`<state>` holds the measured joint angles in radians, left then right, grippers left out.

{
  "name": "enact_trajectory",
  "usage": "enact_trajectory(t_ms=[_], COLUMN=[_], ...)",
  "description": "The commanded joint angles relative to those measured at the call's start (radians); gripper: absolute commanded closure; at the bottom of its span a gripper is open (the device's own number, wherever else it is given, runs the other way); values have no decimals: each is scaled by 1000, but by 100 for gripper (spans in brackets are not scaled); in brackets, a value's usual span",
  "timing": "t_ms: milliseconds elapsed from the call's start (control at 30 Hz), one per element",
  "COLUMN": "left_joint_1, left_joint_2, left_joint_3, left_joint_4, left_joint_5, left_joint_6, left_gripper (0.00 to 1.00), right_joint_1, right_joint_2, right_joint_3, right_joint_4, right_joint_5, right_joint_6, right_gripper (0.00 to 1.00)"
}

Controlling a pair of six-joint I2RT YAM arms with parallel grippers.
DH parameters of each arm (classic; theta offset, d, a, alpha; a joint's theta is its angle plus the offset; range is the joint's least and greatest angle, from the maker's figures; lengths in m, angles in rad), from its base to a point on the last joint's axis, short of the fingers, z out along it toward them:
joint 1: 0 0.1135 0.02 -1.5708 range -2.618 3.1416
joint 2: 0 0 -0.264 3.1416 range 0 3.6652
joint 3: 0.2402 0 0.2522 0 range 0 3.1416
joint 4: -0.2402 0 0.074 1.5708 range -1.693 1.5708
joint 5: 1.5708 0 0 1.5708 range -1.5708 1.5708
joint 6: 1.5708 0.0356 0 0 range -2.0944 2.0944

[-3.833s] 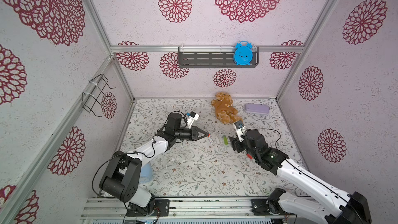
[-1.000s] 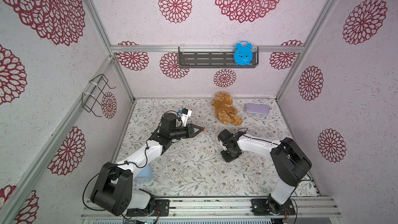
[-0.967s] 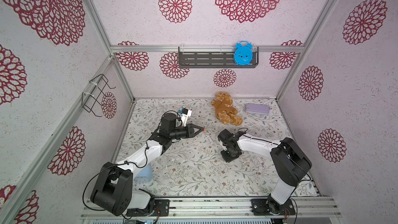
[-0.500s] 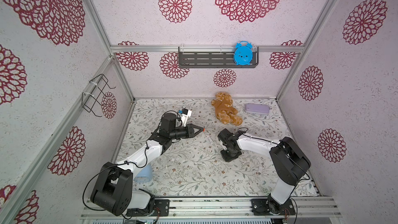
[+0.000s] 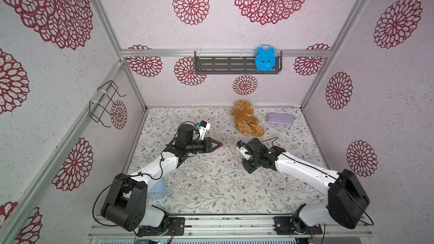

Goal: Close the usb drive cover
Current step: Pick up the USB drive from the center of the board, then close the cover of the USB drive.

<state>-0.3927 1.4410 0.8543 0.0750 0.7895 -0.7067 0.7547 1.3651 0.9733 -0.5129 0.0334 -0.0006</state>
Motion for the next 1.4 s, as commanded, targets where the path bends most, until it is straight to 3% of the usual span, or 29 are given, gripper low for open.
enact_trajectory(t_ms=[0,333,1367], left_joint_1=[0,-46,-83], left_joint_2=[21,65,120], left_joint_3=[42,88,127], left_joint_4=[-23,-34,-35], left_joint_5=[52,93,160], left_joint_6=[32,40,38], left_gripper=[89,89,89], right_joint_1=[26,70,108], right_joint_2=[-74,-125,-53], right_joint_3=[-9,-2,100], right_joint_4=[63,109,154], right_joint_5=[28,72,45], right_joint_6=[-140,-278,-289], right_gripper=[79,80,80])
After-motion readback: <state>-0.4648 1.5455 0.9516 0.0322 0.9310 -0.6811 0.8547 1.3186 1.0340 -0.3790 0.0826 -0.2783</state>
